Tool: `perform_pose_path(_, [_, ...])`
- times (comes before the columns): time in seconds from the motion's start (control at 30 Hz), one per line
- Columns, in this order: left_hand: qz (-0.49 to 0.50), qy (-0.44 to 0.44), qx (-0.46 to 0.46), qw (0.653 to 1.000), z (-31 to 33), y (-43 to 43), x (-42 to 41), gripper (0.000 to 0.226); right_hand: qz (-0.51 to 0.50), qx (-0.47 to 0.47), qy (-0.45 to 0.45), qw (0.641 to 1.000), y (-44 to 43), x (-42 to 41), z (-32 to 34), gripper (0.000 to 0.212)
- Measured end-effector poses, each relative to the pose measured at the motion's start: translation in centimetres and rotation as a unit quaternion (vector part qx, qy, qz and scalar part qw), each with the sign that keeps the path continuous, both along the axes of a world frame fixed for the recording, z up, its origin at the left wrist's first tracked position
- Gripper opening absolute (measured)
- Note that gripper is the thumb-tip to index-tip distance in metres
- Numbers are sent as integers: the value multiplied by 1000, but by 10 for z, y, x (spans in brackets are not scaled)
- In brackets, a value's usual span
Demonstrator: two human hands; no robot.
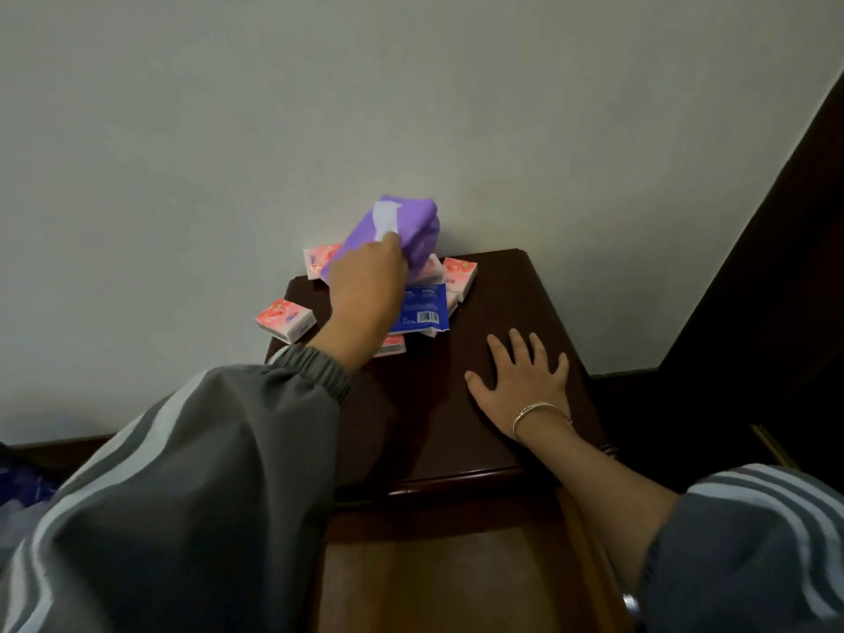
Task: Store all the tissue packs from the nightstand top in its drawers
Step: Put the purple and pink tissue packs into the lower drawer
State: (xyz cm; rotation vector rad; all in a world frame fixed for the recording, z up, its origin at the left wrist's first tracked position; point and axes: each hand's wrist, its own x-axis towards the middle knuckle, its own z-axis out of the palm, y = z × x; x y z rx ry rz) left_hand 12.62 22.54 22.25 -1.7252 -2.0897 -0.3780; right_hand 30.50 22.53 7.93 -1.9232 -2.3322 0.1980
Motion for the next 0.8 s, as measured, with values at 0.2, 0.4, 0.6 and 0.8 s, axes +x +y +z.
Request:
perform_pose_path(0.2, [-22,2,76,997,31,-79,4,13,-11,21,163,986,-7,5,16,53])
perform_pose_path(0.4, [1,24,11,1000,-1,-160,34,13,6,125,400,908,-57,16,39,18])
perform_pose_path(0.6, [26,-48,-50,997,-43,-179,61,25,-132,-310,664,668,-118,-5,64,33])
perform_pose_path(0.8, [-25,-406,-194,893,-52,-177,73,54,-171,-432,697,546,-134,3,64,53])
